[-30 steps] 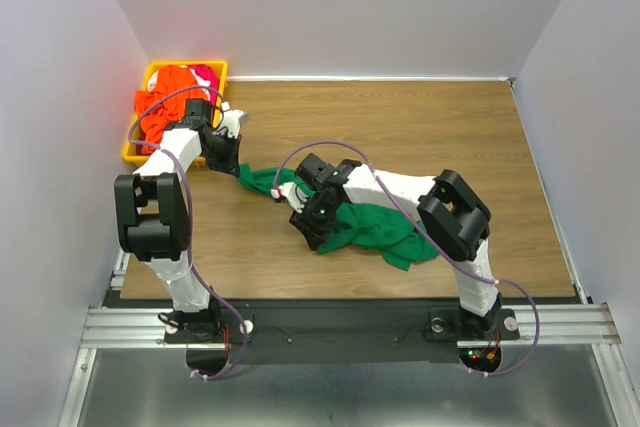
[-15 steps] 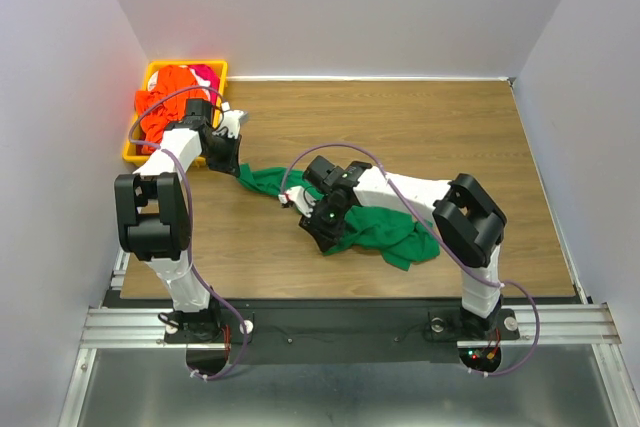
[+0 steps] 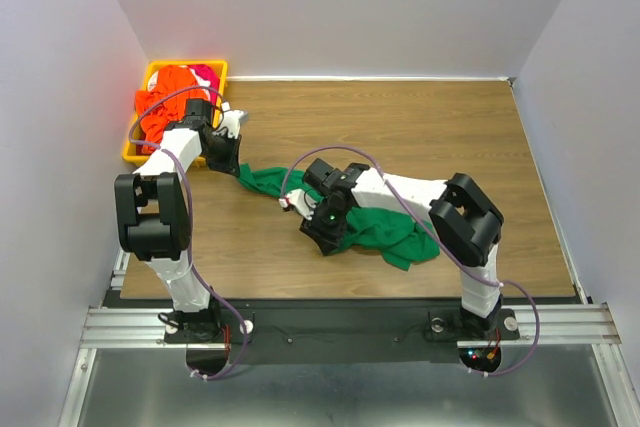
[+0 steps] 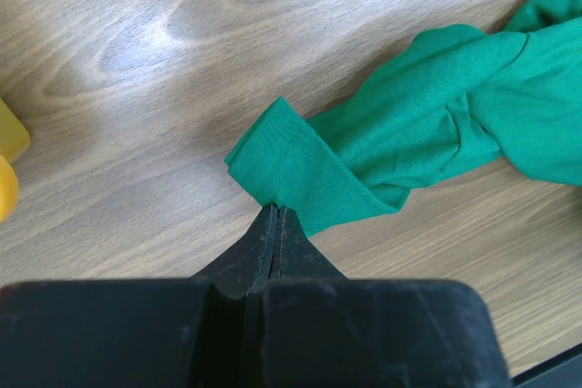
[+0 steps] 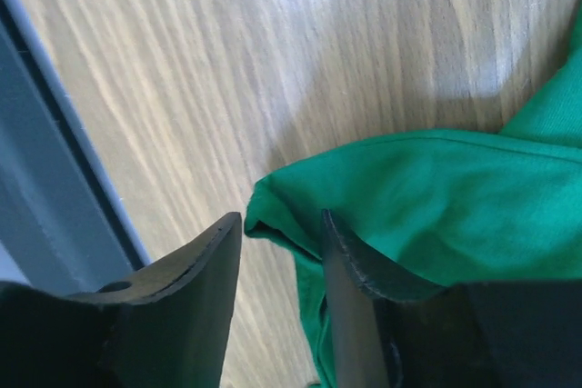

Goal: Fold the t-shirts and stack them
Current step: Flatten the tshirt out

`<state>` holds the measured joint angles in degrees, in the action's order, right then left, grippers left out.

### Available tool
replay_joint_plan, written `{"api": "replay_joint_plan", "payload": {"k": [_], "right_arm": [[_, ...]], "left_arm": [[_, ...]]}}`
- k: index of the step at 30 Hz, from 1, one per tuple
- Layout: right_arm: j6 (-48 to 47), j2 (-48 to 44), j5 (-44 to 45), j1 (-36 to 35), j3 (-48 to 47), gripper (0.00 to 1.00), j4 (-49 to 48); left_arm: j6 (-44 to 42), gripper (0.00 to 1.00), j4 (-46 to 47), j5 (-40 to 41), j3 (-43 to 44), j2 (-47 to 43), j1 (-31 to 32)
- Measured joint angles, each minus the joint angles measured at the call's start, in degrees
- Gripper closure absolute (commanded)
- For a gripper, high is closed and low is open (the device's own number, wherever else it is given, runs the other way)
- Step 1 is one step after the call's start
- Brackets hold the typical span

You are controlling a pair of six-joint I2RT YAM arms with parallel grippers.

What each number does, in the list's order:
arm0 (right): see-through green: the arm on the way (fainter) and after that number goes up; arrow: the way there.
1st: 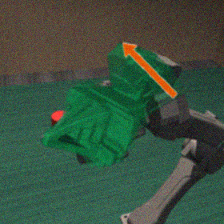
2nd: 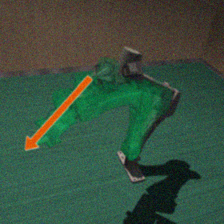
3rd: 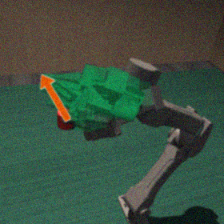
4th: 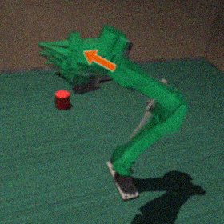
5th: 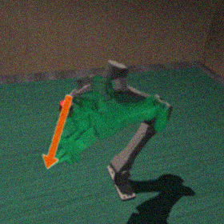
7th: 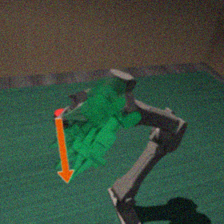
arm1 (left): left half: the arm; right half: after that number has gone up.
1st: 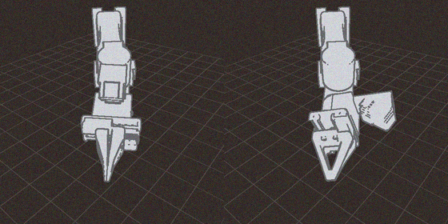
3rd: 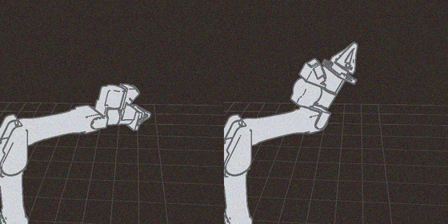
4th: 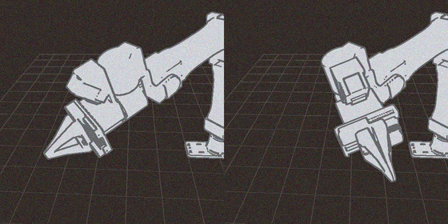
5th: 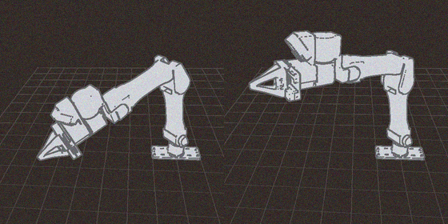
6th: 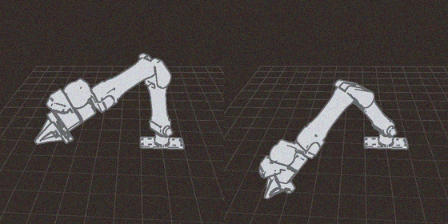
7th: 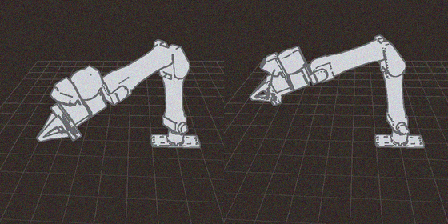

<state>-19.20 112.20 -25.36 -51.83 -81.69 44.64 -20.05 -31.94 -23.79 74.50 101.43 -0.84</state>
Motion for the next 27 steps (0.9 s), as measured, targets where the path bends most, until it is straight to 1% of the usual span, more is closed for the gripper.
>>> {"api": "replay_joint_plan", "payload": {"k": [1, 2, 3, 8, 10, 12, 15, 17, 20, 22, 25, 27], "right_arm": [[-0.2, 0.2, 0.3, 0.0, 0.0, 0.77, 0.0], [-0.3, 0.4, 0.7, -0.1, 0.0, 0.91, -0.1], [-0.9, 0.6, 1.4, -0.3, 0.0, 0.99, -0.2], [0.5, 0.0, 4.3, -0.6, 0.1, 0.99, -0.1], [1.7, -2.4, 5.3, 0.0, 0.2, 0.99, 0.0], [2.9, -7.1, 5.5, 1.7, 0.2, 0.99, 0.2], [3.8, -18.3, 5.4, 9.7, -0.2, 0.99, 0.5], [3.5, -25.9, 5.2, 19.0, -0.7, 0.99, 0.3], [2.4, -33.6, 6.8, 33.0, -0.4, 1.00, 0.2], [1.3, -36.7, 7.5, 38.2, 0.5, 1.00, 0.9], [-0.2, -38.8, 7.6, 41.9, 1.8, 0.99, 2.2], [-1.4, -39.1, 7.3, 45.2, 2.5, 0.99, 3.2]], "left_arm": [[0.0, 1.00, 0.0, 0.0, 0.0, 0.0, 0.0], [0.0, 1.00, 0.0, 0.0, 0.0, 0.0, 0.0], [-0.1, 1.00, 0.0, 0.0, 0.0, 0.0, 0.0], [-0.5, 1.00, -0.1, 0.0, 0.0, 0.0, 0.0], [-1.0, 1.00, -0.2, 0.0, 0.0, 0.0, 0.0], [-1.5, 1.00, -0.4, 0.0, 0.0, 0.0, 0.0], [-2.3, 1.00, -0.5, -0.2, -0.1, -0.3, 0.0], [-3.1, 1.00, -0.5, -0.9, -0.7, -1.3, -0.2], [-4.0, 1.00, -1.0, -2.1, -1.0, -3.4, -0.7], [-4.7, 1.00, -0.9, -2.8, -1.0, -5.2, -0.8], [-6.0, 1.00, -0.9, -3.9, -1.1, -8.7, -0.9], [-7.2, 1.00, -0.9, -4.7, -1.9, -12.6, -0.9]]}}
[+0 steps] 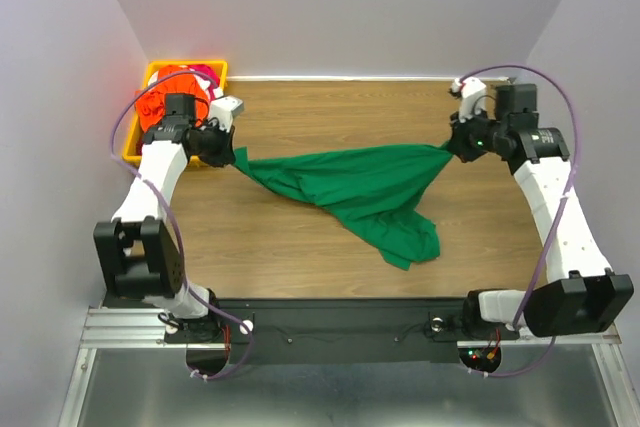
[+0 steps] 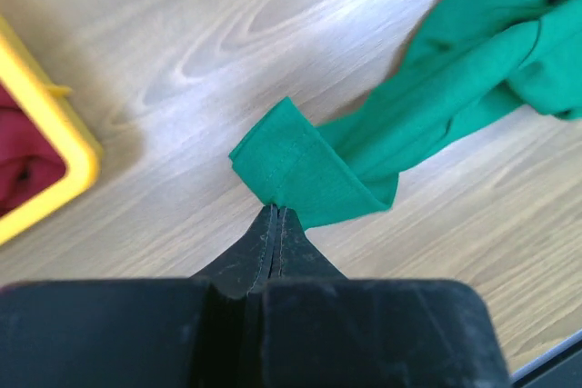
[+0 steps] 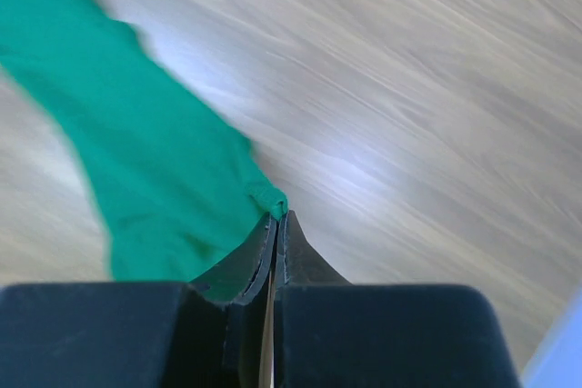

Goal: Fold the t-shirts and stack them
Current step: Flatten the tshirt out

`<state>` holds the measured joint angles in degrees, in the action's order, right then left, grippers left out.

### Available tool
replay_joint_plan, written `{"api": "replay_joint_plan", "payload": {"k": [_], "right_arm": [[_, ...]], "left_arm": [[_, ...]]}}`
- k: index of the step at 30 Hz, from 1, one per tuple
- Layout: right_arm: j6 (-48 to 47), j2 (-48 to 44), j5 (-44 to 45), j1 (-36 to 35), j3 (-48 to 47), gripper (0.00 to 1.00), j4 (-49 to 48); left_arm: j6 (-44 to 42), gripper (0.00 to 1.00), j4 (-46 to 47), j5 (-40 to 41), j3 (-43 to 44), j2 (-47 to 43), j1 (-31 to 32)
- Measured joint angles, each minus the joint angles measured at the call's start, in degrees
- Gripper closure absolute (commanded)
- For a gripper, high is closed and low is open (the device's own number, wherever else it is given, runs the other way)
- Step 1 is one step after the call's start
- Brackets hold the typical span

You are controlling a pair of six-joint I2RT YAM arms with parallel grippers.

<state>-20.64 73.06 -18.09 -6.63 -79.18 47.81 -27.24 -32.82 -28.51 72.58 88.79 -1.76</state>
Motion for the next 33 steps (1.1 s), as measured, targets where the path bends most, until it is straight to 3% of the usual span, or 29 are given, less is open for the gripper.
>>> {"api": "replay_joint_plan", "payload": {"k": [9, 14, 20, 25, 33], "right_arm": [[-0.8, 3.0, -3.8, 20.9, -2.4, 0.99, 1.9], [0.8, 6.2, -9.9, 22.8, -6.4, 0.99, 2.4], [4.0, 7.2, -17.2, 22.8, -13.0, 0.99, 3.0], [3.8, 6.7, -15.8, 23.0, -13.3, 0.99, 2.8], [-1.7, 4.0, -12.0, 23.5, -1.4, 0.99, 2.8]], "left_arm": [[-4.6, 1.00, -0.3, -3.6, -0.8, -18.4, 1.4], [-6.9, 1.00, -2.3, -3.8, 1.5, -23.0, 1.7], [-11.2, 1.00, -6.9, -4.1, 11.1, -22.5, 1.7], [-18.3, 0.99, -11.8, -4.2, 13.4, -22.2, 9.6], [-26.9, 0.92, -12.6, 1.0, -13.6, -26.5, 29.1]]}}
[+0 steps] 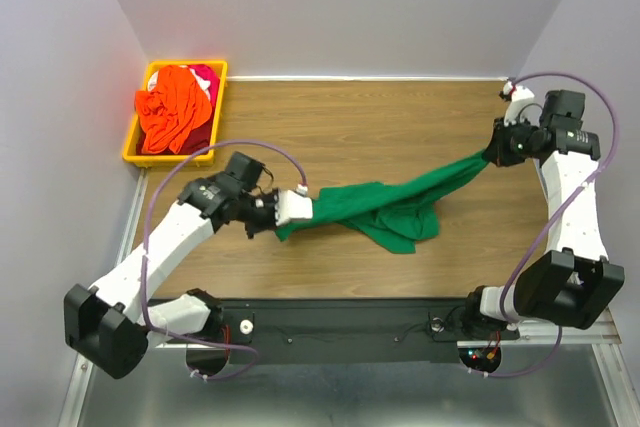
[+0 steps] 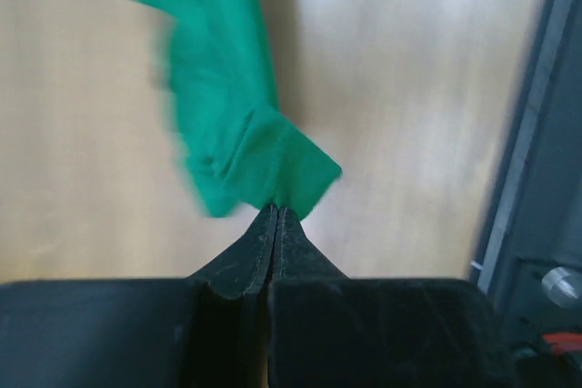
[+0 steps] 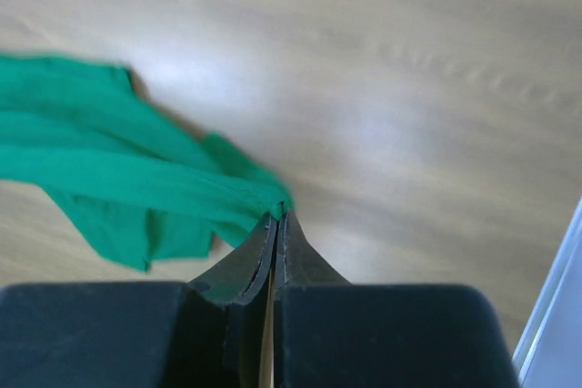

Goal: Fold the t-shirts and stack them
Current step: Flatten the tshirt out

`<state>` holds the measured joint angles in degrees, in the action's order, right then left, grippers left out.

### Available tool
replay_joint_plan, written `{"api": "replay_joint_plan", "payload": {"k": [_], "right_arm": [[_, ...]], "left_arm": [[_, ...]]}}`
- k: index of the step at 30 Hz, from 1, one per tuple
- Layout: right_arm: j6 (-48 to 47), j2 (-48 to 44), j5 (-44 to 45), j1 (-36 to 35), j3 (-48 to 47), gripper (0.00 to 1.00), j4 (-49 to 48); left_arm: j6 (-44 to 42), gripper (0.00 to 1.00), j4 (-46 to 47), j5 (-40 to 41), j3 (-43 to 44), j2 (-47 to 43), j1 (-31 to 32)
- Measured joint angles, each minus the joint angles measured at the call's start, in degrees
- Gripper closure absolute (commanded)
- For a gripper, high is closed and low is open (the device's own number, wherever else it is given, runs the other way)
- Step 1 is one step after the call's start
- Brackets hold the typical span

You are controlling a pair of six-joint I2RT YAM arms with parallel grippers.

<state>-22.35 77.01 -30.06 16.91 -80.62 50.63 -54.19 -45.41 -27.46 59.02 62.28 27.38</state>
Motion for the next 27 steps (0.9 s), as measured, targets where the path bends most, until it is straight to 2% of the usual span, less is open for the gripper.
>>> {"api": "replay_joint_plan", "payload": {"k": [3, 7, 8, 9, 12, 14, 15, 18, 22, 25, 27], "right_arm": [[-2.3, -0.6, 1.6, 0.0, 5.4, 0.99, 1.0], [-4.0, -0.5, 2.7, 0.0, 8.4, 0.99, 2.5], [-4.3, -0.5, 2.7, 0.0, 8.4, 0.99, 2.7], [-4.5, -0.5, 2.7, 0.0, 8.3, 0.99, 2.6], [-4.9, 0.1, 2.6, 0.0, 8.3, 0.99, 2.7], [-4.9, 1.1, 2.6, 0.0, 8.3, 0.99, 2.7], [-4.9, 2.1, 2.7, 0.0, 8.3, 0.99, 2.7], [-4.9, 4.4, 3.7, 0.0, 8.2, 0.99, 2.6], [-3.8, 8.8, 8.3, 0.0, 7.7, 0.99, 1.5], [-2.3, 11.3, 10.9, 0.0, 7.6, 0.99, 0.4], [-1.1, 12.8, 12.1, 0.0, 7.6, 0.99, -0.4]], "left_arm": [[-0.9, 0.91, -0.1, 1.2, -6.9, 1.0, 4.6], [-2.4, 0.88, 0.9, 1.3, -7.9, 5.6, 8.9], [-2.9, 0.85, 0.9, 1.3, -7.3, 7.3, 9.8], [-3.7, 0.75, 1.3, 1.3, -6.5, 9.4, 10.5], [-4.5, 0.59, 2.0, 1.0, -2.9, 15.5, 11.5], [-3.7, 0.52, 3.8, 1.1, 0.2, 19.6, 11.5], [-2.9, 0.44, 4.7, 1.0, 1.6, 21.2, 11.1], [-0.2, 0.43, 8.3, 0.3, 4.4, 23.7, 6.4], [4.7, 0.41, 11.0, 0.0, 4.8, 21.7, -1.2], [9.1, 0.41, 12.7, 0.5, 3.0, 16.6, -0.6], [12.3, 0.41, 13.3, 1.6, 1.7, 11.1, 3.3]]}}
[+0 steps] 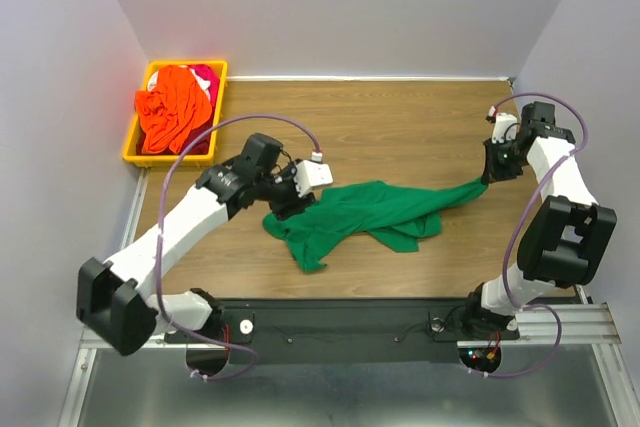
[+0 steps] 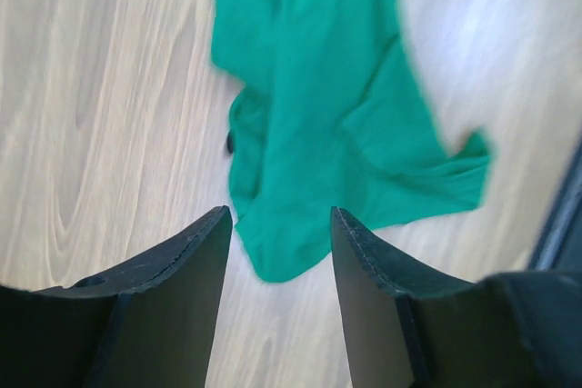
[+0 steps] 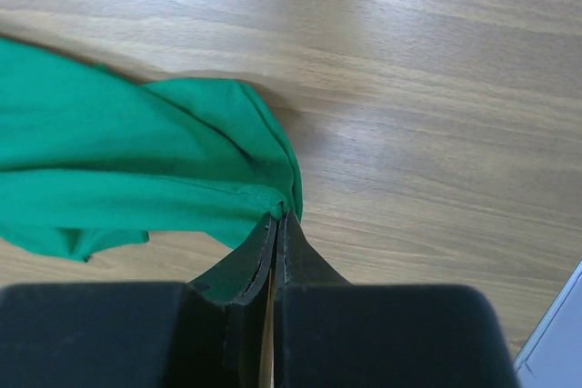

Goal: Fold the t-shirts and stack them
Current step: Flatten the tshirt out

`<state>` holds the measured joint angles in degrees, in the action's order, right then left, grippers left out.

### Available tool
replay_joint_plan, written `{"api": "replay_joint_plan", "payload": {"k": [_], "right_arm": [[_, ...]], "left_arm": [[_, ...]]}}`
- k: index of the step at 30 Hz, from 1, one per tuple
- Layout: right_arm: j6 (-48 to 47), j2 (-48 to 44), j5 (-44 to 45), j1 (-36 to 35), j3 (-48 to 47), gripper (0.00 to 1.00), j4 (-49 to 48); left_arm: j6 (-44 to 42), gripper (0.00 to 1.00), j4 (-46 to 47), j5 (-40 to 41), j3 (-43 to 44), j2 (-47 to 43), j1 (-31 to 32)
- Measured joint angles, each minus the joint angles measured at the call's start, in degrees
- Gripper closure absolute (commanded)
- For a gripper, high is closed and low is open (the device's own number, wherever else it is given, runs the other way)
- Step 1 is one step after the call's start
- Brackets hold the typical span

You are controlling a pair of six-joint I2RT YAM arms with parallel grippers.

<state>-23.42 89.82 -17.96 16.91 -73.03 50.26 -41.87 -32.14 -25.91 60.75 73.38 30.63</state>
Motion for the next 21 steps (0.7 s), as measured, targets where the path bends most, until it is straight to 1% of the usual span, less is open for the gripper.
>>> {"api": "replay_joint_plan", "payload": {"k": [3, 6, 10, 14, 18, 21], "right_arm": [[1.3, 1.0, 1.0, 0.0, 0.0, 0.99, -0.6], [2.5, 1.6, 2.0, 0.0, 0.0, 0.99, -1.2], [3.2, 2.1, 3.3, 0.0, 0.0, 0.99, -1.6], [3.7, 2.2, 4.2, 0.0, 0.0, 0.99, -1.8], [3.9, 2.2, 4.3, 0.0, 0.0, 0.99, -1.9], [3.9, 2.2, 4.5, 0.0, 0.0, 1.00, -1.9]], "left_arm": [[4.4, 0.38, 1.9, 2.3, -1.5, -5.0, 6.9], [7.4, 0.37, 3.0, 3.7, -3.1, -6.0, 11.6], [8.5, 0.37, 3.3, 7.3, -6.2, -2.8, 15.4], [7.7, 0.36, 1.1, 8.3, -7.3, 3.8, 18.8], [5.9, 0.36, -0.5, 8.5, -9.1, 4.7, 19.9], [4.7, 0.35, -0.1, 9.2, -11.0, 4.9, 22.3]]}}
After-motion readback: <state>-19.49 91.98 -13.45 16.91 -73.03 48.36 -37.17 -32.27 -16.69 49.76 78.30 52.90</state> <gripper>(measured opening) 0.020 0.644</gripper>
